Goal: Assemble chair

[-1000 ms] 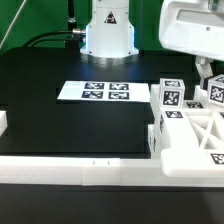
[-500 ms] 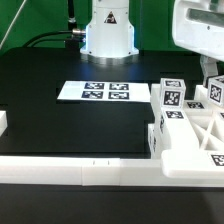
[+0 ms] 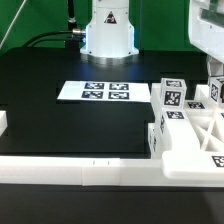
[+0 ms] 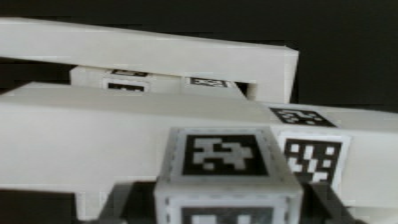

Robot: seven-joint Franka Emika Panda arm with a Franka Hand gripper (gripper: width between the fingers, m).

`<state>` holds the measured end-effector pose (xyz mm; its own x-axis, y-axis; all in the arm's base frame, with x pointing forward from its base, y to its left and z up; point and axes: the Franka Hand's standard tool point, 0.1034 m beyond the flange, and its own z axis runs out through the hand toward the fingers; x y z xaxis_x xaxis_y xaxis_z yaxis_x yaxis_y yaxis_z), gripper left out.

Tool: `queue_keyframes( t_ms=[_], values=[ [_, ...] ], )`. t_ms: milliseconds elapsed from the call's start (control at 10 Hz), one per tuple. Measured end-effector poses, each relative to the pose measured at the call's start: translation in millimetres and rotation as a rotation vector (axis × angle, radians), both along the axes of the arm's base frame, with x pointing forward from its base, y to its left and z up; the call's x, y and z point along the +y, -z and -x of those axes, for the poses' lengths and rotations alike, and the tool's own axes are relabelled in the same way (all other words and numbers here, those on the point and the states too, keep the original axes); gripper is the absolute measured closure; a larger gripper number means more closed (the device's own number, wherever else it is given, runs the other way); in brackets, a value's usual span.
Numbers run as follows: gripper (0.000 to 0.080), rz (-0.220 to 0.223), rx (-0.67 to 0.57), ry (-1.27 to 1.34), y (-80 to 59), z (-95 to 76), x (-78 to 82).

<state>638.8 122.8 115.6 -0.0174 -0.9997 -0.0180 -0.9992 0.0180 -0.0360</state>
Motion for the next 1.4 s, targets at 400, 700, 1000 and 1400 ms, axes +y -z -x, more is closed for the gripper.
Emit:
queue_keyframes(
  t_ms=[400, 700, 1000, 1400],
  values=[
    [0.0519, -0.009, 0.000, 0.010, 1.8, 2.1, 3.2],
    [0.0190, -0.005, -0.004, -0.108, 1.1, 1.2, 1.5],
    [0.0151, 0.004, -0.008, -0.344, 1.6, 1.4, 1.9],
    [0.0151, 0.009, 0.022, -0.748, 1.8, -1.4, -3.3]
  ],
)
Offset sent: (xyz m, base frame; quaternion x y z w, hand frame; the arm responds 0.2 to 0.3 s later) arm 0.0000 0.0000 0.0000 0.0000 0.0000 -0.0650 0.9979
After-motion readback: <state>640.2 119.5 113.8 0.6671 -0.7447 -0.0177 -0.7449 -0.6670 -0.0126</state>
